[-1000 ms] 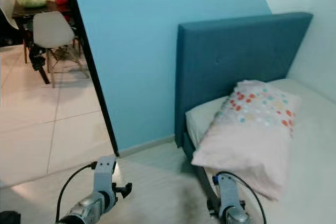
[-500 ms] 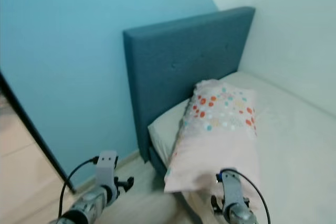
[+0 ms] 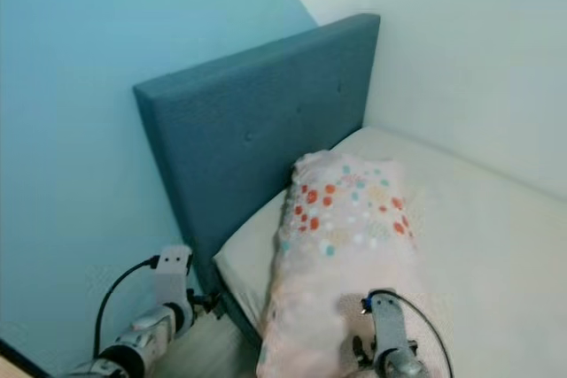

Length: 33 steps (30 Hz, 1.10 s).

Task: Clean up the room

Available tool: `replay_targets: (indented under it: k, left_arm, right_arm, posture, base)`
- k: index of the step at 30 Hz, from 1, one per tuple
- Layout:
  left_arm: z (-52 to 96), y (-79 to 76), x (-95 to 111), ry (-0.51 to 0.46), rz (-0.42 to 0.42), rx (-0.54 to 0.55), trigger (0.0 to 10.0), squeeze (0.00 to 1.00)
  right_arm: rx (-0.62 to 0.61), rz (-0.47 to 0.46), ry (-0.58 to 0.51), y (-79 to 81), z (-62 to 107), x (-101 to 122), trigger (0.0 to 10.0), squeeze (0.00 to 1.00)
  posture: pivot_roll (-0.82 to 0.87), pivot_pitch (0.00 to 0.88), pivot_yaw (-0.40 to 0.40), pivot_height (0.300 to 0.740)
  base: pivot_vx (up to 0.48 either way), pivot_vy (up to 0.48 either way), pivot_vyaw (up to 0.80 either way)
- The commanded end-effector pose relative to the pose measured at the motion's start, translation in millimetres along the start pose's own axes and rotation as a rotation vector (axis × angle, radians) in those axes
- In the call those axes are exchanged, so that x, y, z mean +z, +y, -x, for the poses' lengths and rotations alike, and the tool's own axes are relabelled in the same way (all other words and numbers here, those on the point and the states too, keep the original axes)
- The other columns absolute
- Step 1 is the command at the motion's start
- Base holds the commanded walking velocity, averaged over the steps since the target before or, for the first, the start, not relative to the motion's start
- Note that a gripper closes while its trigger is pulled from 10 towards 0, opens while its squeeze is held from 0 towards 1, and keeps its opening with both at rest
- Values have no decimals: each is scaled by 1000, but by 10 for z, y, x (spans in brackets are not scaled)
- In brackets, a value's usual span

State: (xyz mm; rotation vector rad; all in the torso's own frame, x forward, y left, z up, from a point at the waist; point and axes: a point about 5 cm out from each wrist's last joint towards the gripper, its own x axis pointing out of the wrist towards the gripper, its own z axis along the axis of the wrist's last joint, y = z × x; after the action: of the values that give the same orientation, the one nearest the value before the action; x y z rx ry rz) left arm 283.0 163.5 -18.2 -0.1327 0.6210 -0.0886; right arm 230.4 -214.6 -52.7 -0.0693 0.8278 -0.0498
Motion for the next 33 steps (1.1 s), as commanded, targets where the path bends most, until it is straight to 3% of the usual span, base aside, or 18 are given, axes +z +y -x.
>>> replay_targets:
  k: [1, 7, 10, 13, 20, 24, 25, 27, 33]
  left_arm:
    - [-2, -1, -1, 8, 9, -7, 10000, 0]
    - [-21, -24, 57, 3, 21, -21, 10000, 0]
    - [-58, -77, 179, -26, 166, -34, 10000, 0]
    - [-86, -127, 290, -51, 223, -55, 10000, 0]
    - [-103, -142, 368, -59, 239, -44, 10000, 0]
    - [-91, -74, 311, -35, 257, 9, 10000, 0]
    - [-64, 22, 212, 2, 291, 80, 10000, 0]
    - [-51, 64, 171, 17, 295, 113, 10000, 0]
    - [1, 244, 93, 44, 336, 265, 10000, 0]
  right_arm:
    - [-4, -27, 28, 13, 12, -88, 10000, 0]
    - [-42, -53, 33, -70, 24, -109, 10000, 0]
    - [-65, -72, 35, -128, 35, -128, 10000, 0]
    - [-78, -88, 36, -165, 42, -140, 10000, 0]
    - [-93, -109, 27, -205, 46, -124, 10000, 0]
    - [-99, -117, 18, -214, 43, -103, 10000, 0]
    - [-103, -111, 0, -214, 39, -70, 10000, 0]
    - [-104, -110, -11, -212, 38, -55, 10000, 0]
    - [-96, -88, -28, -210, 35, -23, 10000, 0]
  posture:
    - [54, 0, 6, 740]
    - [50, 0, 12, 740]
    - [47, 0, 13, 740]
    - [47, 0, 13, 740]
    - [42, 0, 19, 740]
    - [32, 0, 26, 740]
    - [31, 0, 28, 740]
    - [31, 0, 24, 740]
    - [30, 0, 22, 740]
  base:
    - [0, 0, -744]
    - [0, 0, -744]
    - [0, 0, -740]
    - [0, 0, -735]
    - [0, 0, -735]
    - [0, 0, -733]
    - [0, 0, -725]
    - [0, 0, -700]
    - [0, 0, 0]
